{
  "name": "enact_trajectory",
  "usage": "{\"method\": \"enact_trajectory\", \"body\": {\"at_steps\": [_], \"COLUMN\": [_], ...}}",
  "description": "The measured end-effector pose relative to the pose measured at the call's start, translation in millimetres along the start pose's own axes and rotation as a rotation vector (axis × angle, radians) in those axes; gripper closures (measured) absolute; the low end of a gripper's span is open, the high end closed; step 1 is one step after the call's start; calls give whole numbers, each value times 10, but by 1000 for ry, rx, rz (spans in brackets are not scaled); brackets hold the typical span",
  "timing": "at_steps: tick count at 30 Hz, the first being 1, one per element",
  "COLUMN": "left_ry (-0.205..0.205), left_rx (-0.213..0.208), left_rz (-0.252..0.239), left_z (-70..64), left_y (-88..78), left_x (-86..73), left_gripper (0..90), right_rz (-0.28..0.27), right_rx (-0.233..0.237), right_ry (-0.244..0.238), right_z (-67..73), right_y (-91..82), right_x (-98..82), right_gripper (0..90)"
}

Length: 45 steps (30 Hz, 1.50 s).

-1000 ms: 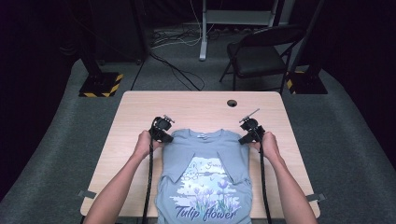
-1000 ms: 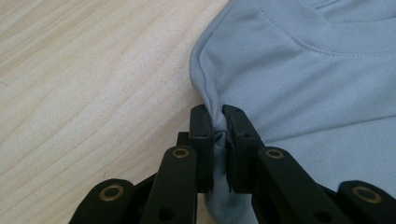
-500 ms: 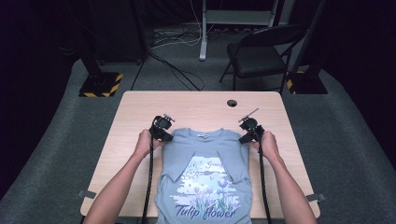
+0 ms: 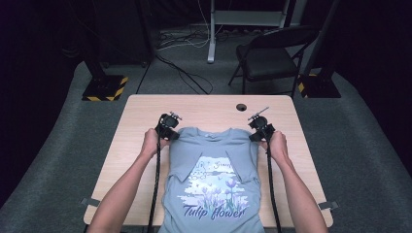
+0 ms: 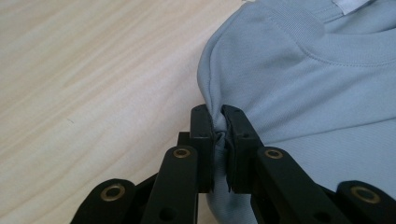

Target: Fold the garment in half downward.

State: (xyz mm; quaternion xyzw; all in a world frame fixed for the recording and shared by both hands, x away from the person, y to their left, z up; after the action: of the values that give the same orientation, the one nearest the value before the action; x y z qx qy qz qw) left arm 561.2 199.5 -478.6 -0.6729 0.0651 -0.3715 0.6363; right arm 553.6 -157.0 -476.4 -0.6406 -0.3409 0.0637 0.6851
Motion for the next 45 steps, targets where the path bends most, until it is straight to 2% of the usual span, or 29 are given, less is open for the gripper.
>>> {"method": "enact_trajectory", "body": {"at_steps": [7,15,22,30,34,36,40,42,43,44,45], "left_ry": [-9,-12,-21,-34,-43,-41,-36,-25,-25,-18,-18], "left_rx": [34,69,81,111,125,121,104,89,89,73,73], "left_rz": [-47,-88,-135,-199,-246,-258,-271,-279,-279,-277,-277], "left_z": [24,48,72,109,126,126,115,83,83,56,56], "left_y": [-110,-256,-393,-590,-728,-783,-842,-879,-879,-902,-902], "left_x": [124,256,323,440,503,497,426,296,296,201,201], "left_gripper": [827,827,827,827,827,827,827,826,827,826,826], "right_rz": [-70,-141,-196,-270,-316,-341,-355,-368,-373,-375,-375], "right_rx": [-70,-111,-147,-186,-206,-210,-201,-182,-176,-172,-172], "right_ry": [0,10,15,19,25,27,20,1,-5,-11,-11], "right_z": [-5,-34,-31,-46,-58,-54,-21,53,75,109,109], "right_y": [-117,-276,-411,-587,-721,-792,-879,-979,-1003,-1034,-1034], "right_x": [52,85,116,187,239,243,219,125,95,54,54], "right_gripper": [830,831,831,832,832,832,832,832,832,832,832]}}
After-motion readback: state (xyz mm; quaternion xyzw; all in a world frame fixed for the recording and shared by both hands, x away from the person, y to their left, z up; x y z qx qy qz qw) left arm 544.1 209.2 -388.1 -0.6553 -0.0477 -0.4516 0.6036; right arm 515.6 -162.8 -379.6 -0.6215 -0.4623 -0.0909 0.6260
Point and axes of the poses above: each handheld gripper's, and its own axes: y roughly forward along the jaws, x roughly out of its top, z roughly to its left, the point moved 1 cm from there along y, roughly forward along the jaws, and after that the axes turned 6 degrees about z, right-handed, at the moved point
